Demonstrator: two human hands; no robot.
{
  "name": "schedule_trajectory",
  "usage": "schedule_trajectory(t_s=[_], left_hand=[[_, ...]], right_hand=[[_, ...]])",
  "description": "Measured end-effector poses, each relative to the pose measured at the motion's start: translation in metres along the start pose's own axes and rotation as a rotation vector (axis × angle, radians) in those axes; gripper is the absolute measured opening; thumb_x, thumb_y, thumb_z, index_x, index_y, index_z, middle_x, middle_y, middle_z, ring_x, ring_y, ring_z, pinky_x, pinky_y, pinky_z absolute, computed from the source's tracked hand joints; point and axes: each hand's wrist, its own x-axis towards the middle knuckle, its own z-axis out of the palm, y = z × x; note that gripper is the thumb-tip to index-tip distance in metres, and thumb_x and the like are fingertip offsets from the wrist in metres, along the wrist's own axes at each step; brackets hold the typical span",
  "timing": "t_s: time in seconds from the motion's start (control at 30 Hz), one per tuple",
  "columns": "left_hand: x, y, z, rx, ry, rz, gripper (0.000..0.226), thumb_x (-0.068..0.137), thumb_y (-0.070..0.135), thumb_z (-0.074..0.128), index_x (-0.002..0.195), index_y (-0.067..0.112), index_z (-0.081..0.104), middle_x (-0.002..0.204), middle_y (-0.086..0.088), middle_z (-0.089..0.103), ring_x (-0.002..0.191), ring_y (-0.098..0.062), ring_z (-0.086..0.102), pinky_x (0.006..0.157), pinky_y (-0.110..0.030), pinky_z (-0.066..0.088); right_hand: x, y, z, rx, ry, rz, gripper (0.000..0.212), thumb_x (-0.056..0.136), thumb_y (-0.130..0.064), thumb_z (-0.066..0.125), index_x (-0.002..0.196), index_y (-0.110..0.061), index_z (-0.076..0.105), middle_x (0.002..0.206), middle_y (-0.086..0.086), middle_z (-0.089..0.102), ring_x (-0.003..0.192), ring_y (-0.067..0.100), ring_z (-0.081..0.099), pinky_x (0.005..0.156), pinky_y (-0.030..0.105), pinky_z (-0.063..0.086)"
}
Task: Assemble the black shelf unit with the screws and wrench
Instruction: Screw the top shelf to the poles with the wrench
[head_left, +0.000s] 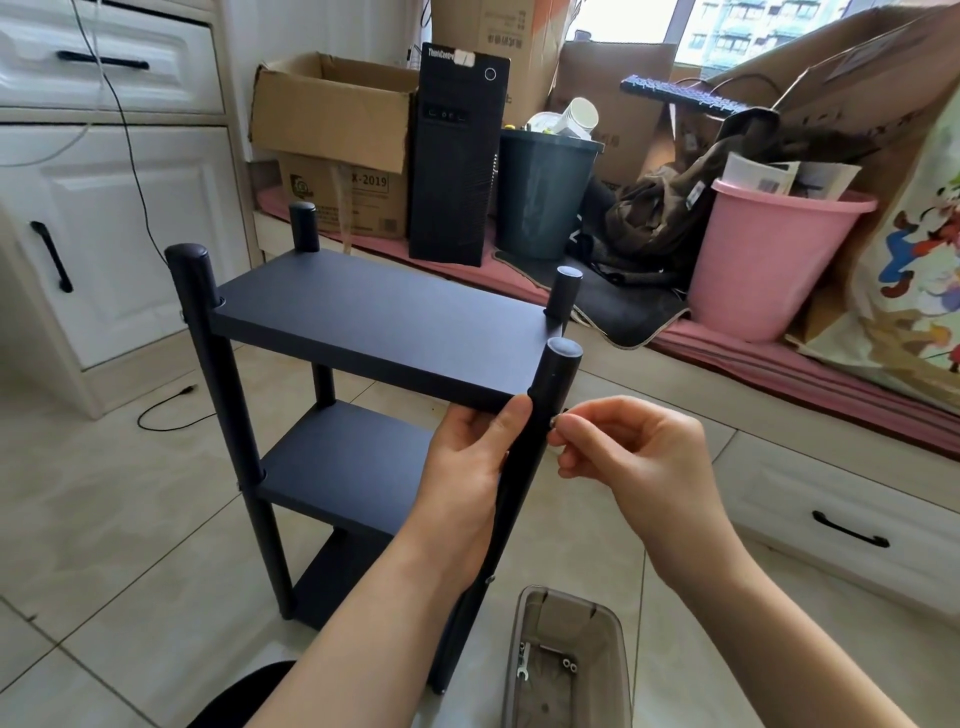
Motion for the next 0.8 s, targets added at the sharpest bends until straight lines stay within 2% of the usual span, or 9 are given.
schedule_trajectory(t_s=[0.27,0.33,0.43,0.53,0.63,0.73,0.8], left_hand=[[-0.0008,0.0007,0.0018,-0.021,0.020,0.013,0.046,0.080,0.041,0.066,0.120,0.017,0.064,0.102,-0.003,0.077,0.095,-0.014,0.074,0.071,-0.015,0.054],[-0.0011,0.0004,0.0016,-0.007,0.016,0.007,0.048,0.078,0.042,0.069,0.120,0.019,0.065,0.107,-0.004,0.076,0.099,-0.016,0.073,0.075,-0.019,0.056],[-0.0008,-0.0009,0.0019,0.053,-0.001,0.008,0.055,0.073,0.044,0.074,0.122,0.022,0.065,0.115,-0.003,0.074,0.108,-0.018,0.071,0.085,-0.028,0.055],[-0.0019,-0.0024,0.0017,0.085,-0.019,0.022,0.060,0.069,0.045,0.077,0.122,0.020,0.065,0.115,-0.005,0.074,0.107,-0.020,0.071,0.086,-0.030,0.056],[-0.0017,-0.0020,0.0021,0.113,-0.037,0.040,0.061,0.066,0.041,0.080,0.121,0.020,0.065,0.113,-0.001,0.075,0.107,-0.017,0.071,0.083,-0.025,0.056],[-0.0013,-0.0039,0.0040,0.131,-0.027,0.074,0.059,0.063,0.032,0.082,0.118,0.016,0.067,0.110,0.001,0.076,0.104,-0.014,0.072,0.078,-0.016,0.055],[-0.0012,-0.0051,0.0050,0.146,0.005,0.094,0.058,0.059,0.033,0.083,0.114,0.019,0.068,0.106,0.002,0.077,0.100,-0.013,0.073,0.075,-0.014,0.055]], right_hand=[[0.0008,0.0056,0.0022,-0.112,-0.001,-0.049,0.008,0.086,-0.008,0.073,0.079,-0.011,0.069,0.070,0.006,0.071,0.056,0.017,0.065,0.058,0.025,0.055],[0.0007,0.0057,0.0016,-0.121,-0.004,-0.074,0.008,0.085,-0.009,0.073,0.080,-0.012,0.069,0.070,0.004,0.072,0.058,0.014,0.066,0.059,0.024,0.055],[0.0041,0.0049,0.0010,-0.103,0.102,-0.171,0.007,0.087,-0.007,0.072,0.081,-0.011,0.070,0.070,0.002,0.071,0.057,0.011,0.064,0.057,0.020,0.052],[0.0074,0.0066,0.0021,-0.055,0.127,-0.114,0.007,0.089,-0.006,0.070,0.082,-0.007,0.069,0.070,0.005,0.072,0.058,0.017,0.068,0.058,0.024,0.055],[0.0080,0.0075,0.0032,0.027,0.118,-0.046,0.006,0.089,-0.005,0.069,0.083,-0.004,0.068,0.072,0.010,0.074,0.061,0.026,0.072,0.060,0.027,0.058],[0.0088,0.0053,-0.0004,0.099,0.108,-0.001,0.007,0.088,-0.007,0.070,0.084,-0.001,0.069,0.076,0.013,0.074,0.068,0.028,0.074,0.063,0.029,0.059],[0.0091,0.0037,-0.0060,0.103,0.059,-0.002,0.005,0.087,-0.007,0.072,0.085,-0.003,0.071,0.079,0.014,0.075,0.071,0.028,0.074,0.066,0.029,0.059]])
